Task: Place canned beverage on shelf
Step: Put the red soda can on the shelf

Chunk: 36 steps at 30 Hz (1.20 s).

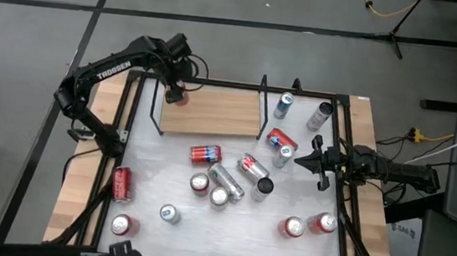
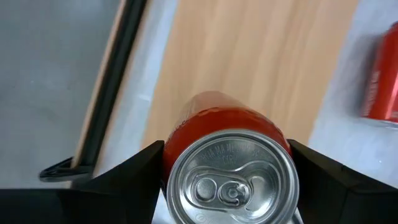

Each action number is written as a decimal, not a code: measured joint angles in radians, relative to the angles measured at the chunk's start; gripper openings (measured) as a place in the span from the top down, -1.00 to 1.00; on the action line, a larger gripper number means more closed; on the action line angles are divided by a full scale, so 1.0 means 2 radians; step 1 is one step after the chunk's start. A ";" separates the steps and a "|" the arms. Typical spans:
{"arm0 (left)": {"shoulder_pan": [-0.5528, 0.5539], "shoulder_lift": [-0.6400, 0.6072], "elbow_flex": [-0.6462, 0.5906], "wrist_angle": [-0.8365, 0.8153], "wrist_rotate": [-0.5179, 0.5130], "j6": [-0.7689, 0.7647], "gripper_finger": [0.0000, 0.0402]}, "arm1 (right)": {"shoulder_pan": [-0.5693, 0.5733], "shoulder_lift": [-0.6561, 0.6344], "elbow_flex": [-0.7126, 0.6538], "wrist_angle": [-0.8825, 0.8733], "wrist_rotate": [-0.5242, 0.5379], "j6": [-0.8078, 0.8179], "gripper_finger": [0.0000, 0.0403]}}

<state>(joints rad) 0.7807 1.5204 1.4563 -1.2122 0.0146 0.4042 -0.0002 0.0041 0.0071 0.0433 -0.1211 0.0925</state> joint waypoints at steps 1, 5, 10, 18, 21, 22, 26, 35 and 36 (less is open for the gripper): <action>0.008 0.000 0.000 0.003 0.000 0.008 -0.37 | 0.000 0.000 0.000 0.000 0.000 0.000 1.00; 0.038 0.000 0.000 0.018 0.001 0.029 -0.37 | 0.000 0.000 0.000 0.000 0.000 0.000 1.00; 0.064 0.012 0.000 0.028 0.002 0.051 -0.37 | 0.000 0.000 0.000 0.000 0.000 0.000 1.00; 0.083 0.076 0.002 0.030 0.001 0.068 -0.37 | 0.000 0.000 0.000 0.000 0.000 0.000 1.00; 0.090 0.088 0.004 0.028 0.004 0.069 -0.37 | 0.000 0.000 0.000 0.000 0.000 0.000 1.00; 0.091 0.090 0.004 0.028 0.005 0.070 -0.37 | 0.000 0.000 0.000 0.000 0.001 0.000 1.00; 0.091 0.088 0.009 0.014 0.003 0.073 -0.38 | 0.000 0.000 0.000 0.000 0.003 0.000 1.00; 0.093 0.091 0.054 -0.019 -0.007 0.066 -0.39 | 0.000 0.000 0.000 0.000 0.003 0.000 1.00; 0.093 0.092 0.054 -0.019 -0.006 0.065 -0.39 | 0.000 0.000 0.000 0.000 0.003 0.000 1.00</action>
<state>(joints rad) 0.9668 1.7035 1.5642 -1.2505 0.0025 0.5335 -0.0002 0.0044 0.0071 0.0429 -0.1154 0.0921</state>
